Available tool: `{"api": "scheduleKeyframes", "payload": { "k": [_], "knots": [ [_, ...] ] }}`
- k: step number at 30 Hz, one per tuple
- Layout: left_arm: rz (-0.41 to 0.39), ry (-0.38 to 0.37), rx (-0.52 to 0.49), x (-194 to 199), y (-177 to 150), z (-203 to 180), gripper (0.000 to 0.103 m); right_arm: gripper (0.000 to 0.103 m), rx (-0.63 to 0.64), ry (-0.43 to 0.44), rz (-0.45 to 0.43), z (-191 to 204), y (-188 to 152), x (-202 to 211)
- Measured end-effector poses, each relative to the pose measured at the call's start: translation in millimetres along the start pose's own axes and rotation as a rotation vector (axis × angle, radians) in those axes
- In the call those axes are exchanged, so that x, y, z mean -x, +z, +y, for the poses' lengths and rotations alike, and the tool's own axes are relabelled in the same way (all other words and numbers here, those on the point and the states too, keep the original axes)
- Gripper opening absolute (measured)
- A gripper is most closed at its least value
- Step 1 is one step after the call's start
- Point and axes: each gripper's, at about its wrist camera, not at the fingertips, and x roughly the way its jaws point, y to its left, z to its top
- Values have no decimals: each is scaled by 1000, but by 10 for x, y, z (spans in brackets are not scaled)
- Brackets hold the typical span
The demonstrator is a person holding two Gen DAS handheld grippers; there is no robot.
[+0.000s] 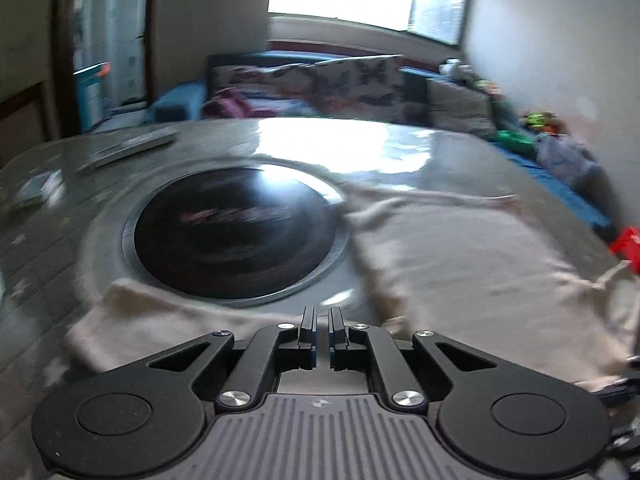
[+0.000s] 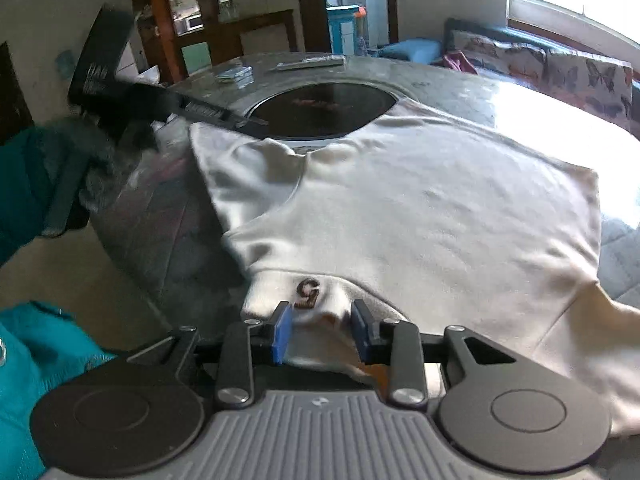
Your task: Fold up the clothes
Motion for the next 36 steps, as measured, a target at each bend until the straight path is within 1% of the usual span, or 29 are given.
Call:
{"api": "scheduleKeyframes", "payload": {
  "k": [5, 9, 11, 12, 14, 16, 18, 21, 23, 25, 27, 30, 31, 33, 34, 36],
  "knots": [
    [-9, -132, -75, -20, 75, -416, 6, 32, -52, -18, -76, -92, 24, 245],
    [13, -213, -122, -129, 75, -719, 6, 32, -121, -61, -56, -220, -106, 240],
    [30, -237, -146, -194, 47, -856, 7, 32, -148, -66, -45, -251, -190, 227],
    [39, -246, -156, -223, 35, -917, 8, 32, -155, -64, -55, -259, -216, 261],
    [47, -262, -171, -255, 30, -1017, 10, 33, -159, -71, -86, -264, -238, 372],
    [51, -279, -185, -280, 33, -1114, 16, 35, -192, -90, -131, -338, -260, 537],
    [55, -301, -198, -310, 37, -1212, 18, 35, -231, -136, -166, -445, -297, 665],
    [65, -342, -214, -349, 23, -1363, 19, 35, -321, -242, -204, -698, -398, 795],
    [81, -371, -237, -386, -20, -1491, 19, 35, -365, -308, -210, -850, -481, 820],
    [103, -396, -263, -421, -82, -1616, 19, 35, -370, -370, -198, -939, -545, 804],
    [127, -421, -290, -455, -148, -1736, 19, 35, -387, -409, -178, -1036, -622, 772],
    [152, -442, -338, -481, -243, -1879, 19, 35, -422, -438, -150, -1136, -727, 738],
    [150, -444, -349, -477, -262, -1904, 25, 34, -429, -448, -148, -1167, -760, 747],
    [148, -451, -367, -462, -275, -1941, 29, 34, -455, -471, -161, -1239, -818, 811],
    [149, -453, -369, -457, -269, -1951, 29, 35, -470, -491, -173, -1295, -847, 862],
    [145, -455, -372, -451, -251, -1968, 30, 34, -502, -560, -195, -1449, -912, 962]
  ]
}}
